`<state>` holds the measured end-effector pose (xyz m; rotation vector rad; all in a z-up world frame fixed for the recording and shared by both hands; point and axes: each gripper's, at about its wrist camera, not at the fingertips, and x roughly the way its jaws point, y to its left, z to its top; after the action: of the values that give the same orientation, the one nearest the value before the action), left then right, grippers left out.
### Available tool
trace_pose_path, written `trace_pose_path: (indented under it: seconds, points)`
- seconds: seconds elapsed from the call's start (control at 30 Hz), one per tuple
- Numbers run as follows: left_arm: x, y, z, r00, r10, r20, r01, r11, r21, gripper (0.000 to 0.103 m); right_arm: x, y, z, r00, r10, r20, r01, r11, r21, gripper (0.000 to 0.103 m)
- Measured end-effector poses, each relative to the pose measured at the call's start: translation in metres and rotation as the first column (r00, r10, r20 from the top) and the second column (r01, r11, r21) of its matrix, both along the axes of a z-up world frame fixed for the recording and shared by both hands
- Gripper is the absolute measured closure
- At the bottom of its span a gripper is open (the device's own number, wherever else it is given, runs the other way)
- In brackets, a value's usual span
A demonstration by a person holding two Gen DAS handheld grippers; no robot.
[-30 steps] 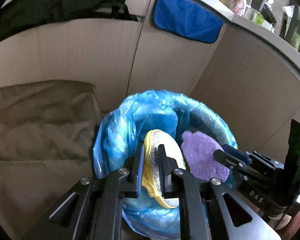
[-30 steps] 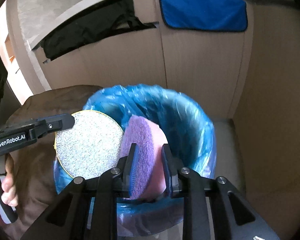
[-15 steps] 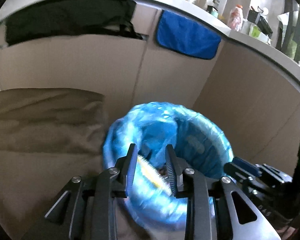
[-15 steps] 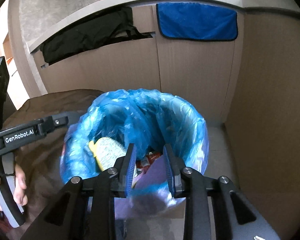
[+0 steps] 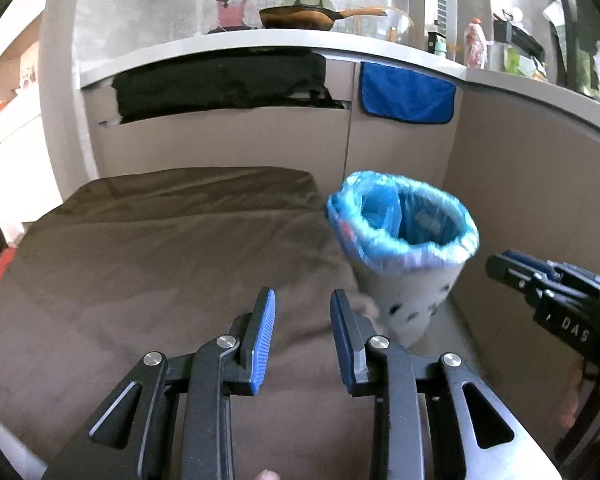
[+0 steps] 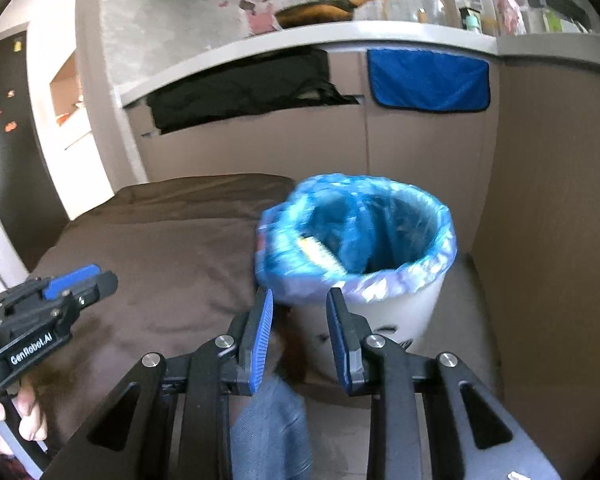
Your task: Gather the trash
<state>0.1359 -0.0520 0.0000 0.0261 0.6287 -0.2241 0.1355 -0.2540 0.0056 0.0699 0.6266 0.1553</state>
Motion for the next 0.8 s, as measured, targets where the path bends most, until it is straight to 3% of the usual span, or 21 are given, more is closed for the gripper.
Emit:
trace_pose_path:
  seconds: [0.23,0.47,0.6,0.8]
  points:
    - [-0.064,0.027,0.009,0.996,0.048,0.078,-0.048,0.999,0.0,0.073,-0.054,0.029,-0.002,0.999,0.002,0.033,-0.002,1.0,-0.005,0.077]
    - [-0.104,0.027,0.016,0.99,0.03,0.137,-0.035,0.999,0.035,0.073,-0.118,0.053,0.002,0.99,-0.059,0.131,0.067,0.996,-0.057,0.077]
    - [-0.116,0.032,0.017,0.991,0.041,0.13,-0.045,0.999,0.027,0.073,-0.144,0.063,0.006,0.979,-0.079,0.19,0.1,0.989,-0.105,0.076]
    - [-0.126,0.041,0.013,0.987,0.114,0.109,-0.121,0.991,0.058,0.073,-0.152,0.066,0.008,0.976,-0.083,0.203,0.107,0.989,-0.107,0.076]
